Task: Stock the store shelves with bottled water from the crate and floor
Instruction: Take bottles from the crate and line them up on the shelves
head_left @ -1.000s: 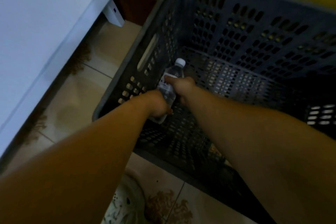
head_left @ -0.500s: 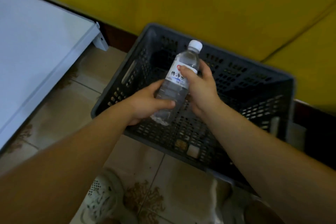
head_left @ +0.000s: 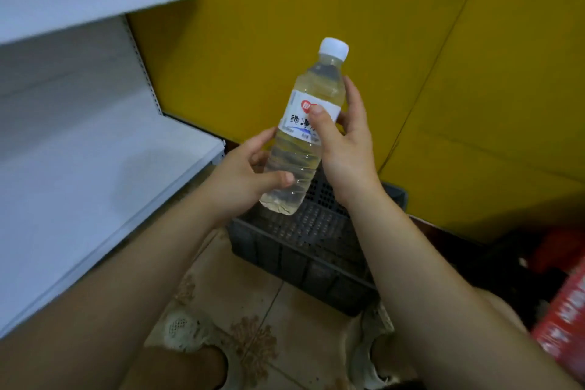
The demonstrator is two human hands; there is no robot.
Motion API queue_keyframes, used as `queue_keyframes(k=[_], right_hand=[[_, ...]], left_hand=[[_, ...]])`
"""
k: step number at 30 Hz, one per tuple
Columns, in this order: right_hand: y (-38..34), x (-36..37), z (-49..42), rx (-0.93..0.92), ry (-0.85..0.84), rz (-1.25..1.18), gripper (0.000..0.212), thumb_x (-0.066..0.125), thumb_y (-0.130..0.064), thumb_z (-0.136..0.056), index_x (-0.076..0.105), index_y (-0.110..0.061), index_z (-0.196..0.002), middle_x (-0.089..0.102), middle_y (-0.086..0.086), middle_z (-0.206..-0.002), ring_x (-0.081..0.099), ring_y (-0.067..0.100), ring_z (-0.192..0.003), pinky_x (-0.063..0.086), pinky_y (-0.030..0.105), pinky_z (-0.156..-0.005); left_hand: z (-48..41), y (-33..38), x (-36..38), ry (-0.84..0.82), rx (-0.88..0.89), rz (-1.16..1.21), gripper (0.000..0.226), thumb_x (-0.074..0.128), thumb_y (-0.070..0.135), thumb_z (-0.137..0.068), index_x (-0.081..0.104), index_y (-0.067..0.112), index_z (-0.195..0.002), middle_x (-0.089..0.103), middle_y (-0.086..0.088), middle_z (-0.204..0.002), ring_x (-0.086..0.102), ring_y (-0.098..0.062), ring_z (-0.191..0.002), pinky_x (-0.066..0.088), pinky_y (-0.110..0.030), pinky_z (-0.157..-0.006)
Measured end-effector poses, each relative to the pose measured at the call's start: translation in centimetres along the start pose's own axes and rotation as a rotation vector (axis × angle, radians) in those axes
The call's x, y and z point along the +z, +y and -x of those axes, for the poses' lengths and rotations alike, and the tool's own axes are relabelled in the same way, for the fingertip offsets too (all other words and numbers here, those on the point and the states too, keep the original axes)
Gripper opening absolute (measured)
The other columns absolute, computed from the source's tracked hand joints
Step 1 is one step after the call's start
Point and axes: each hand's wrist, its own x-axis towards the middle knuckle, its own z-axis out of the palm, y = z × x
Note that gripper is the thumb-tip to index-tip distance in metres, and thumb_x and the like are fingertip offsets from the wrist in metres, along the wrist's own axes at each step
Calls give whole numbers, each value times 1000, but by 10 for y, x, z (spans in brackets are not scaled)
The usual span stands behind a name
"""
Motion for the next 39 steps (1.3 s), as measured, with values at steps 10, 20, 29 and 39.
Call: queue_keyframes(k=[10, 20, 29, 39], right_hand=[[-130, 60, 80, -244, -200, -145, 57, 51, -15, -100, 28, -28, -151, 61, -1, -122, 67, 8, -96, 54, 22, -67], [-157, 120, 107, -274, -443, -165, 63, 57, -15, -97, 28, -33, -150, 57, -1, -132, 66, 11, -105, 58, 25, -76], [-167, 192, 135, -222, -770, -177, 61, 54, -26, -98, 25, -38, -150, 52, -1, -137, 62, 14, -110, 56, 41, -91], [-173, 273, 207, -286, -1159, -223, 65, 62, -34, -93, 27, -40, -148, 59, -11, -118, 62, 4, -102, 52, 34, -95]], left_hand=[[133, 96, -45, 261, 261, 29, 73, 71, 1, -80, 41, 42, -132, 66, 3, -112, 70, -11, -91, 56, -27, -72], [191, 100, -79, 501, 264, 7, 76, 68, 1, -82, 40, 37, -143, 65, -1, -114, 69, -11, -93, 55, -35, -78], [260, 98, -111, 810, 190, -51, 71, 65, 2, -86, 41, 37, -142, 62, -5, -122, 67, -21, -100, 56, -49, -85], [372, 87, -138, 1148, 64, -88, 77, 74, 18, -78, 39, 42, -142, 62, -3, -123, 66, -21, -105, 55, -49, -87]])
